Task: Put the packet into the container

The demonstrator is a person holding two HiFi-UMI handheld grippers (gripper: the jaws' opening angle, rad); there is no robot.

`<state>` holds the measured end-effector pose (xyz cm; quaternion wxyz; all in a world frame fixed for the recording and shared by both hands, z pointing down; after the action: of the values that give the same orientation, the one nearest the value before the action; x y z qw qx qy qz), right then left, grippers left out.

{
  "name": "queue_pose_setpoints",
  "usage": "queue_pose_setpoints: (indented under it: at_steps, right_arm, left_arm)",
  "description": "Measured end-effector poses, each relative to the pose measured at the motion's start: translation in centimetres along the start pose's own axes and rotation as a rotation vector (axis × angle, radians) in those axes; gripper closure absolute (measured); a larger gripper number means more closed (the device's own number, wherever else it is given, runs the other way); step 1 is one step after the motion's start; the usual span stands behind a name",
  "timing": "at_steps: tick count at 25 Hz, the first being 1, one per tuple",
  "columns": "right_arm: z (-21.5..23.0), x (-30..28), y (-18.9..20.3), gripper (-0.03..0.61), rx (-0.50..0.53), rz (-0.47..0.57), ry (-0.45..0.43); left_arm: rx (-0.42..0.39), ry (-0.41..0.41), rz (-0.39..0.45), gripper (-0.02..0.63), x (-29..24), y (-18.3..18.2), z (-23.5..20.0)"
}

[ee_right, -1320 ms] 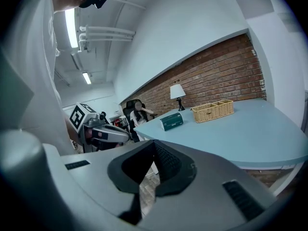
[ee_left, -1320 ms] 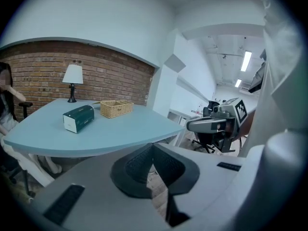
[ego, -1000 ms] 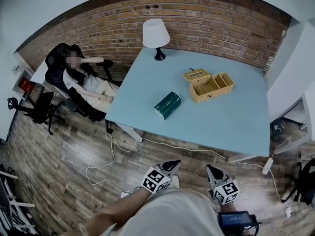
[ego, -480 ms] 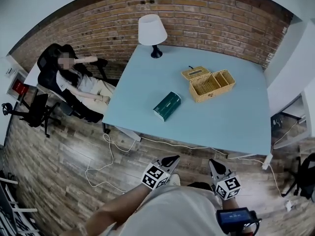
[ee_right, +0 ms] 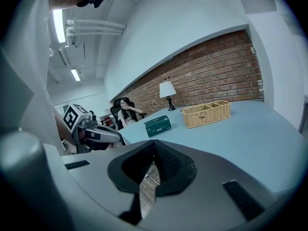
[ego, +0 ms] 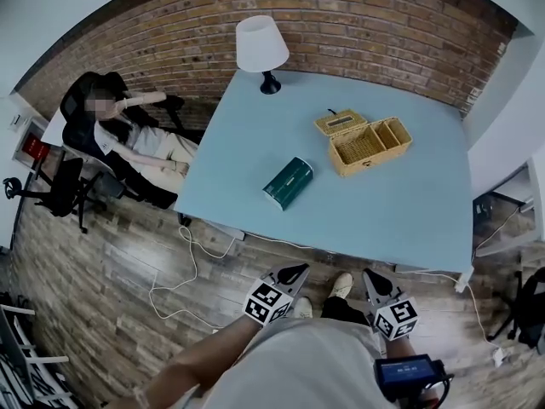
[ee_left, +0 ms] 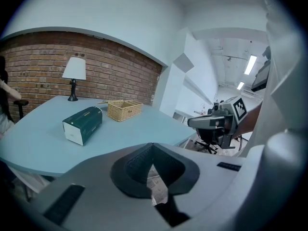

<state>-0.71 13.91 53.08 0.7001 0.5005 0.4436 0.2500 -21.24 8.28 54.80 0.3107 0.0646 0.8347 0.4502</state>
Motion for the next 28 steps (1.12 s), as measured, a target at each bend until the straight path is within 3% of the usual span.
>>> queue_pose_setpoints:
  at_steps: [28]
  right_arm:
    - [14.9, -5.5, -4.5, 0.569, 0.014, 0.031, -0.131]
  left_arm:
    - [0.023, -0.113, -0.001, 0.603, -12.1, -9.6, -1.3]
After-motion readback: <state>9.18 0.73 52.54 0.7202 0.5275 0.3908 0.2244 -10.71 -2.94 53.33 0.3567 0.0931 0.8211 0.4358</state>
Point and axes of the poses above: the fingertips, and each gripper's own axes: x backward along the fingers, z to its right, y out of its underside, the point moved 5 cm from there along x, backward along the fingers, and after that the axes turned 10 degrees about x, right-handed, at the moved point
